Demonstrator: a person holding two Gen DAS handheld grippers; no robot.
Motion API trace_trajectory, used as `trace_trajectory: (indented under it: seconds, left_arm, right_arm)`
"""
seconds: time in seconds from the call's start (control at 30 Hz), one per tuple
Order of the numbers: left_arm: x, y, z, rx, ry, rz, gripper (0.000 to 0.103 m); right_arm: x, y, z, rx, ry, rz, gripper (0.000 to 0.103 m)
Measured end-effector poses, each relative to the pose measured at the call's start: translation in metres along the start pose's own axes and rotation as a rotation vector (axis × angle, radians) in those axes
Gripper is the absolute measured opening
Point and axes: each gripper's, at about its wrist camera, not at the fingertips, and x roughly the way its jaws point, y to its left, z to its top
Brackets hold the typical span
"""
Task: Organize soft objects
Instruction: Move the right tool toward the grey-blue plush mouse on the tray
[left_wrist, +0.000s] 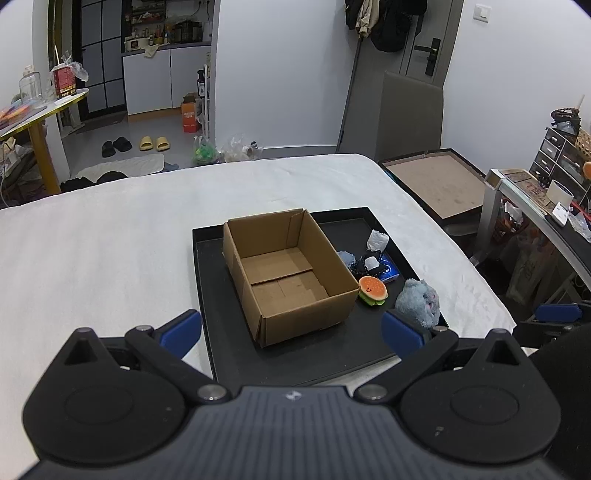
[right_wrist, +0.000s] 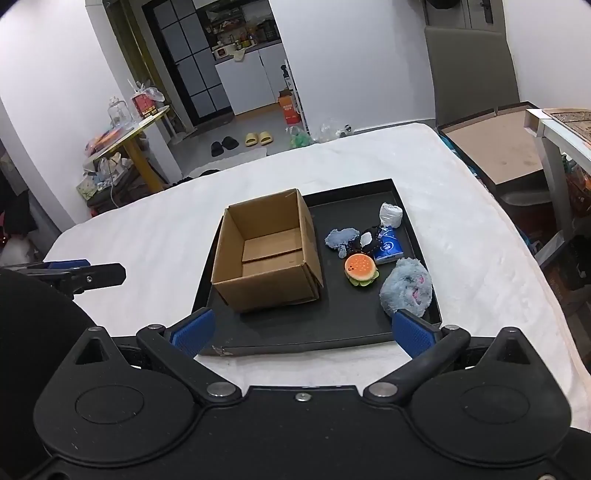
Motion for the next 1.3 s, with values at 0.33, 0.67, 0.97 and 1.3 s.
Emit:
trace_trajectory:
  seconds: [0.33,0.67,0.97,1.3]
  left_arm:
    - [0.0031,-0.0009,-0.0007,-0.007,0.012,-0.007,0.103]
    - [0.0049,-0.0057,0.0001,-0.002,0.019,-0.006,0.103]
    - [0.005,-0.0057,-0.0005,-0.002,0.019,-0.005,0.103]
    - [0.0054,-0.0057,-0.001,0.0,0.019,-0.003,0.103]
  right_arm:
    - [-0.0007,0.0011,0.0015,0.017,0.022,0.001,0.103]
    - [-0.0004,0.0,-0.0016,0.026,0.021,-0.014,0.103]
    - [-0.0031,0.0006,0.001,0.025,0.028,-0.027,0.103]
    - [-0.0031,-0.0022,0.0015,0.016,0.023,-0.046,0.103]
